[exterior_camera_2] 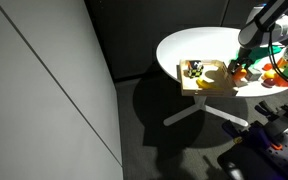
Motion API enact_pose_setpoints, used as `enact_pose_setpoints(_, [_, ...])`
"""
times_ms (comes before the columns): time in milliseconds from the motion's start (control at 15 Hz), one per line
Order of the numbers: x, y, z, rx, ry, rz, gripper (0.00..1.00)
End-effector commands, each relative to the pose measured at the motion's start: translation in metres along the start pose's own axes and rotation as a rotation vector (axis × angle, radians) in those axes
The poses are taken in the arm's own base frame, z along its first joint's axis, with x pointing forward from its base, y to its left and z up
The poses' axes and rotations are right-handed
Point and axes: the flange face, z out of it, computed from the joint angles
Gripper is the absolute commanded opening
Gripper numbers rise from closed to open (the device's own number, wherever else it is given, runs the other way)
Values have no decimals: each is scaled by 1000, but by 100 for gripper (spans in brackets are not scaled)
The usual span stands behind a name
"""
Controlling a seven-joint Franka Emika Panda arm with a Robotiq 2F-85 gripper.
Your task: Pick up the toy orange and put it in the green bowl
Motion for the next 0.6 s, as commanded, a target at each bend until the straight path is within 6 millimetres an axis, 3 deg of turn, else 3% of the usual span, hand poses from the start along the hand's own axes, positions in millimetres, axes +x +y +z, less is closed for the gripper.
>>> enact_pose_setpoints(0, [7, 11, -19, 15, -11, 14, 55])
enact_pose_setpoints(533, [23, 35, -48, 34, -30, 62, 55])
